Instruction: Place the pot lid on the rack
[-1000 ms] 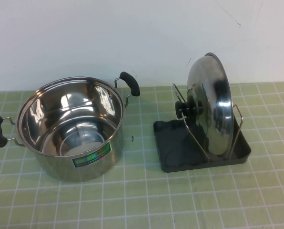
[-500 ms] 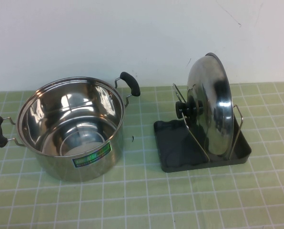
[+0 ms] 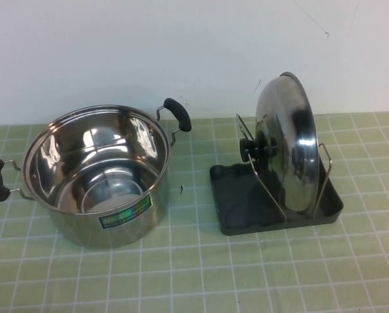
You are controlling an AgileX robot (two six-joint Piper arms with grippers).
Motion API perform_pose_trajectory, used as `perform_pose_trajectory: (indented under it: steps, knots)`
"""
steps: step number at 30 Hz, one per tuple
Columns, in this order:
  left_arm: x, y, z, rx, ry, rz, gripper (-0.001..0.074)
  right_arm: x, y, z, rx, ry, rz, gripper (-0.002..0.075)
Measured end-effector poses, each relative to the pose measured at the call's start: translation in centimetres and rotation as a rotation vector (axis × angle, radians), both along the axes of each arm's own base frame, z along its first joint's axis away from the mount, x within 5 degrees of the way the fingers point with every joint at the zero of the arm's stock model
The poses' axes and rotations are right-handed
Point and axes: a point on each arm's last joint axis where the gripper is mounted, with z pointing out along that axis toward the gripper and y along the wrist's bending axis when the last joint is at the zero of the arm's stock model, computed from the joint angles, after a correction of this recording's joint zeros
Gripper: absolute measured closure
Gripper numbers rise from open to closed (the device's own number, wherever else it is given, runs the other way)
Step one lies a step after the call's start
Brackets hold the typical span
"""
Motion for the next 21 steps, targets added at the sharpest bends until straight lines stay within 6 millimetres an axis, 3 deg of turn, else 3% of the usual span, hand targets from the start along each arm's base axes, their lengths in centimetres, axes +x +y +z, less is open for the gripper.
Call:
perform_pose_trajectory:
  steps: [21]
  knots:
    - [0.00, 0.00, 0.00, 0.000, 0.000, 0.000, 0.0738, -0.02, -0.11, 0.04, 0.039, -0.002, -0.033, 0.0727]
